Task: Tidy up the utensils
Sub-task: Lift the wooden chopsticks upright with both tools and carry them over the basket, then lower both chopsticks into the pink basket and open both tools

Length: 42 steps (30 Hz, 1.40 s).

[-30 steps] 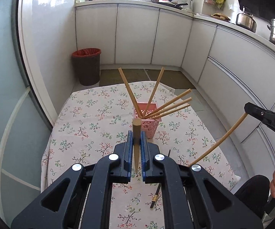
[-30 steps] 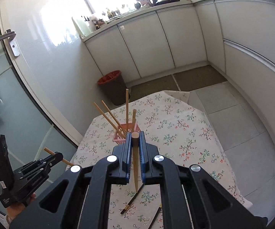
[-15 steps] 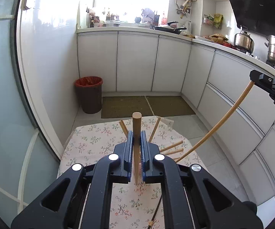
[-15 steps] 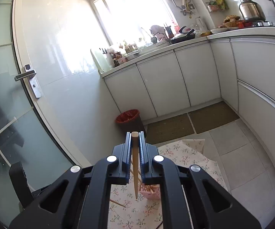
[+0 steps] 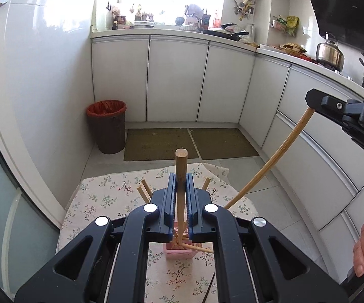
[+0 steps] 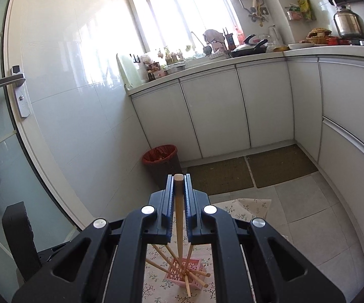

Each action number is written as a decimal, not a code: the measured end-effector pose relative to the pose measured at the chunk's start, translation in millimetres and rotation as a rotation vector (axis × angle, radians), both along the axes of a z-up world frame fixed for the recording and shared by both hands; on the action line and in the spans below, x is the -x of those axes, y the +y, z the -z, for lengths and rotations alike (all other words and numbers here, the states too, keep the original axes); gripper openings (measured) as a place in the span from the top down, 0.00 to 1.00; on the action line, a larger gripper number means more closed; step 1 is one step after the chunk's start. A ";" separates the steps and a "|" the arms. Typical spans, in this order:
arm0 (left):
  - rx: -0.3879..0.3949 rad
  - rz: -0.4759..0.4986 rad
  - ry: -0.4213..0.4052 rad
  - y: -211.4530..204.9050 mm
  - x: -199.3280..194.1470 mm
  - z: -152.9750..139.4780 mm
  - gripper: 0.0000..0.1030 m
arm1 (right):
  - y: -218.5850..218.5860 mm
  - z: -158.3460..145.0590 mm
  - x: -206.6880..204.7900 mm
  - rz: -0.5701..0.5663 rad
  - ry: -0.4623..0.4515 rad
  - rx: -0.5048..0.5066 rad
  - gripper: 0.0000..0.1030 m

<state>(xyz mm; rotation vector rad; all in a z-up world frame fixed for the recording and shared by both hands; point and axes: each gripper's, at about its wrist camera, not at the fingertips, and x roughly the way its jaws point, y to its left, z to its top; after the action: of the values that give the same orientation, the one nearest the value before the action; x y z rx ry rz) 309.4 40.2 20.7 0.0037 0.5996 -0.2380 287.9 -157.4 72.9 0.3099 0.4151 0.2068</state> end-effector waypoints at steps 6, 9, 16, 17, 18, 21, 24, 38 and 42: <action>0.003 0.028 -0.018 0.2 -5.0 20.5 0.80 | 6.2 20.8 -17.4 -0.003 0.033 0.008 0.93; 0.044 0.006 -0.049 13.0 -0.9 6.0 0.78 | 9.1 26.6 -21.0 -0.002 0.037 0.011 0.93; 0.058 -0.039 -0.099 37.2 10.3 -14.9 0.70 | 20.2 36.8 -29.3 -0.008 0.057 0.021 0.93; 0.054 -0.047 -0.096 38.7 10.6 -13.1 0.70 | 22.7 38.8 -32.5 -0.014 0.065 0.022 0.92; 0.053 -0.054 -0.087 40.8 9.9 -10.1 0.70 | 25.3 43.2 -33.9 -0.020 0.073 0.025 0.92; 0.058 -0.082 -0.044 46.2 6.7 1.0 0.70 | 34.2 60.6 -39.7 -0.028 0.115 0.025 0.90; 0.042 -0.110 -0.033 50.1 7.3 3.5 0.70 | 38.3 64.9 -39.0 -0.020 0.128 0.044 0.89; -0.021 -0.132 -0.109 30.9 39.2 -30.0 0.59 | 22.6 23.1 21.9 0.064 0.039 0.128 0.63; -0.042 -0.137 -0.142 23.0 53.1 -39.5 0.47 | 16.4 18.0 39.0 0.097 0.027 0.136 0.53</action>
<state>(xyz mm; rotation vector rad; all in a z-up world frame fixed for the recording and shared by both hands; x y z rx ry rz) 256.2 63.2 60.3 0.0201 0.4613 -0.0907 248.9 -140.9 54.9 0.1983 0.4372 0.0791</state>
